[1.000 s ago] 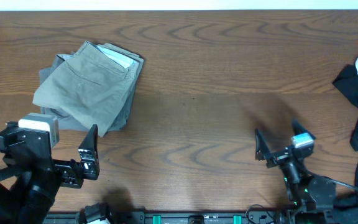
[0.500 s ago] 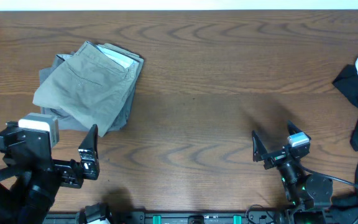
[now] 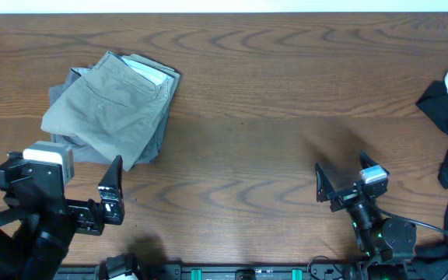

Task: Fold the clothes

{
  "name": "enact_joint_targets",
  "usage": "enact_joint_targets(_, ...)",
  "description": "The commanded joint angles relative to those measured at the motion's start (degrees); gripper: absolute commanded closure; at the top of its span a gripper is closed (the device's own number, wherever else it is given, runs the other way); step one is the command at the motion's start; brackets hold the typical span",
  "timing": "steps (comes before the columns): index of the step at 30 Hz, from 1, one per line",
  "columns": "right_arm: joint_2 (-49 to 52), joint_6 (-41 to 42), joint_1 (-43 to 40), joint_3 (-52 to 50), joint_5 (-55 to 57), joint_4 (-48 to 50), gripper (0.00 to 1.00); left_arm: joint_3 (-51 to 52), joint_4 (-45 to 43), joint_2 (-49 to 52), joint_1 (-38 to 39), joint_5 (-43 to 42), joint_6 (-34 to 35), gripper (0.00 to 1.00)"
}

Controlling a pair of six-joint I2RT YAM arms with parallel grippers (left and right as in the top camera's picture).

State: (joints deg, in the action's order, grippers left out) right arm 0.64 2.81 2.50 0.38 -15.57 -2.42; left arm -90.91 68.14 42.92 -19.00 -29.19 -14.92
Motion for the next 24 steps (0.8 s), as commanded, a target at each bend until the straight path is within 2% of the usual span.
enact_joint_targets(1,-0.26,0.98,0.52,-0.07,0.13,-0.35,0.01,-0.28,0.00,0.20,0.22,-0.52,-0.50,0.02)
enact_joint_targets(7,-0.26,0.98,0.52,-0.07,0.13,-0.35,0.01,-0.26,0.81,0.17,1.53,0.33,-0.81,0.02)
enact_joint_targets(11,-0.26,0.98,0.52,-0.07,0.13,-0.37,0.01,3.30,-4.17,0.04,3.93,0.50,-0.68,0.02)
enact_joint_targets(15,-0.26,0.98,0.52,-0.07,0.13,-0.35,0.01,12.44,-17.90,-2.51,5.05,-1.27,-0.63,0.02)
enact_joint_targets(19,-0.26,0.98,0.52,-0.07,0.13,-0.35,0.01,25.81,-34.73,-8.57,5.33,-3.32,0.20,0.02)
enact_joint_targets(24,-0.26,0.98,0.52,-0.07,0.13,-0.35,0.01,40.50,-49.35,-17.46,5.81,-3.10,0.15,0.02)
